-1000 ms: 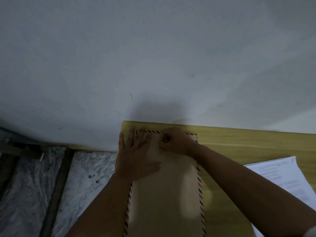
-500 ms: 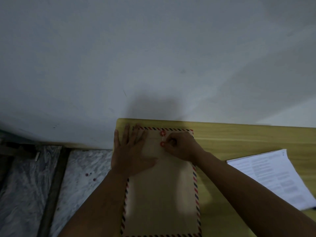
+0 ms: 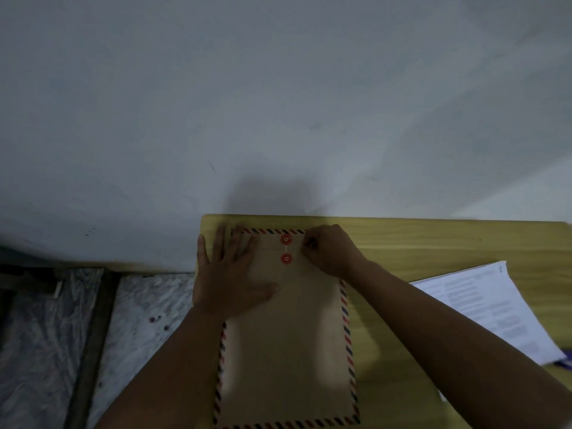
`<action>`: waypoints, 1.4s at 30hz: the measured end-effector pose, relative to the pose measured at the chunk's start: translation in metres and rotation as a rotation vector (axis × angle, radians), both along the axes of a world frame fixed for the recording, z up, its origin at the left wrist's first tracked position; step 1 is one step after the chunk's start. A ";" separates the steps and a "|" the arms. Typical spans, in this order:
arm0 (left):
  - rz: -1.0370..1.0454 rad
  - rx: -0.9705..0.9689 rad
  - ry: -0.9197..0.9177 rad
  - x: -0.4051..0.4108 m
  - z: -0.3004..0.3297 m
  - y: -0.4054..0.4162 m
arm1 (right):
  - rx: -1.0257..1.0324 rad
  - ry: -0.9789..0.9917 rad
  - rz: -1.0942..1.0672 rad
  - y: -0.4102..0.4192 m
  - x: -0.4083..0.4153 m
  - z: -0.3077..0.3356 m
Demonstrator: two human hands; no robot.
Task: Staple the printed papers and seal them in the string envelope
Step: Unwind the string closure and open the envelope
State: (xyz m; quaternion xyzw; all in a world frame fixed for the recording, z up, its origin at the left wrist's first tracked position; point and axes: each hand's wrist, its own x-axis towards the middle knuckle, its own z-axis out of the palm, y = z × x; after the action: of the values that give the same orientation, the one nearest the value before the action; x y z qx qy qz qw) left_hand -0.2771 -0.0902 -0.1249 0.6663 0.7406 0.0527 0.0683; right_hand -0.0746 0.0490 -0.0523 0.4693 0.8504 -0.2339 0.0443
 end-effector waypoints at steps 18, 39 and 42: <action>0.000 0.026 0.005 0.001 0.001 0.000 | -0.325 -0.191 0.249 -0.015 0.003 -0.001; -0.011 0.058 -0.022 0.000 0.000 -0.001 | -0.530 0.800 -0.722 0.019 -0.017 -0.003; 0.001 0.028 -0.017 0.000 0.002 -0.001 | -0.647 0.803 -0.699 0.018 -0.012 0.001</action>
State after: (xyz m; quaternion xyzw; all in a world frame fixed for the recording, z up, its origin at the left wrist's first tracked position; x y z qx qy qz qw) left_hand -0.2772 -0.0909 -0.1233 0.6663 0.7397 0.0688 0.0649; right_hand -0.0870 0.0668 -0.0513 0.5580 0.4829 -0.6386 -0.2183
